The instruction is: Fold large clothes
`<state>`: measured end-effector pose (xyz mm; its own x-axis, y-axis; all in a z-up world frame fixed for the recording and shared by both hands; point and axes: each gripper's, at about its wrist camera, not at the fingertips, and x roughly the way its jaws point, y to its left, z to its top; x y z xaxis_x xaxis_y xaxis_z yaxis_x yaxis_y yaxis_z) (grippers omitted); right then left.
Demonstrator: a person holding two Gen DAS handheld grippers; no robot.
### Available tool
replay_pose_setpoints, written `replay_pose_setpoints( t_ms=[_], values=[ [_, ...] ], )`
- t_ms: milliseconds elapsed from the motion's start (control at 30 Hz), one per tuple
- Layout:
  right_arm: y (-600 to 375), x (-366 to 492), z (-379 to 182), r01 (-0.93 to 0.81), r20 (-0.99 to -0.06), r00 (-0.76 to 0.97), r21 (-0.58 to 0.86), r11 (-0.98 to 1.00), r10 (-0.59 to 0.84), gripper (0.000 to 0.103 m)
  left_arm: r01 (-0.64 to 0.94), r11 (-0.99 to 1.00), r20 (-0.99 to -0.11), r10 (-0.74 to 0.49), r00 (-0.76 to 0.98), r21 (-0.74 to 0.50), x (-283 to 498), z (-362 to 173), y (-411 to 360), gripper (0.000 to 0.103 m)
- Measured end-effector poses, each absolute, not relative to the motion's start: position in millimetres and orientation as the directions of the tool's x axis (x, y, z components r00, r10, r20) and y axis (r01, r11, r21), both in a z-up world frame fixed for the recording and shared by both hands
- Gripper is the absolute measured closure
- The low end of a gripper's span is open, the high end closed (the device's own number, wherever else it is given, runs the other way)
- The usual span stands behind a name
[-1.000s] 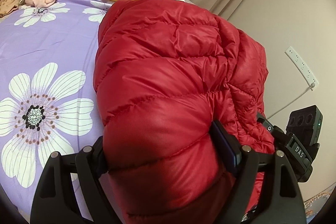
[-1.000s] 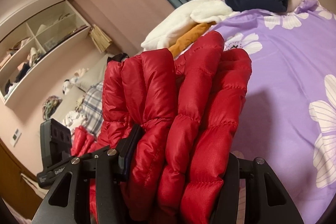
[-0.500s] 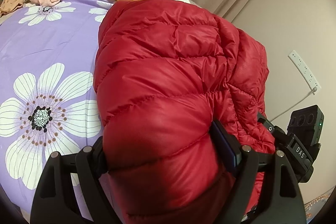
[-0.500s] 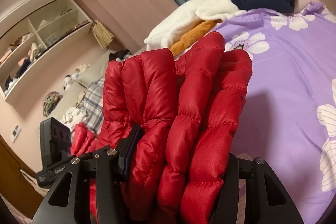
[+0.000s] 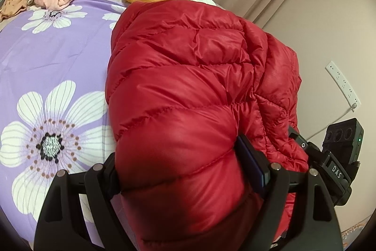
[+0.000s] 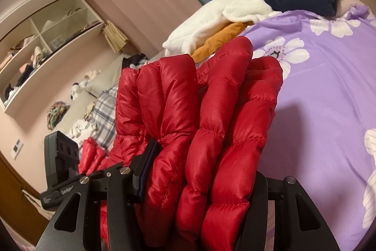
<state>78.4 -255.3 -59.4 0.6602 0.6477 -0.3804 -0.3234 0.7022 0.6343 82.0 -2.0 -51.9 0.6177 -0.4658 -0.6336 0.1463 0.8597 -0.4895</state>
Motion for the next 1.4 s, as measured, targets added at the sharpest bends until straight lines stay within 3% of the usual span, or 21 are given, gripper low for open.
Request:
replay_pose_setpoints(
  t_ms=[900, 1400],
  values=[
    [-242.3, 103.4, -57.4, -0.354, -0.375, 0.656, 0.614, 0.706, 0.655, 0.05, 0.128, 0.872, -0.629, -0.436, 0.643, -0.473, 131.0, -45.4, 12.7, 0.019],
    [-236.4, 117.6, -67.8, -0.306, -0.405, 0.655, 0.63, 0.714, 0.638, 0.05, 0.121, 0.88, -0.66, -0.43, 0.616, -0.46, 169.2, -67.8, 12.6, 0.019]
  ],
)
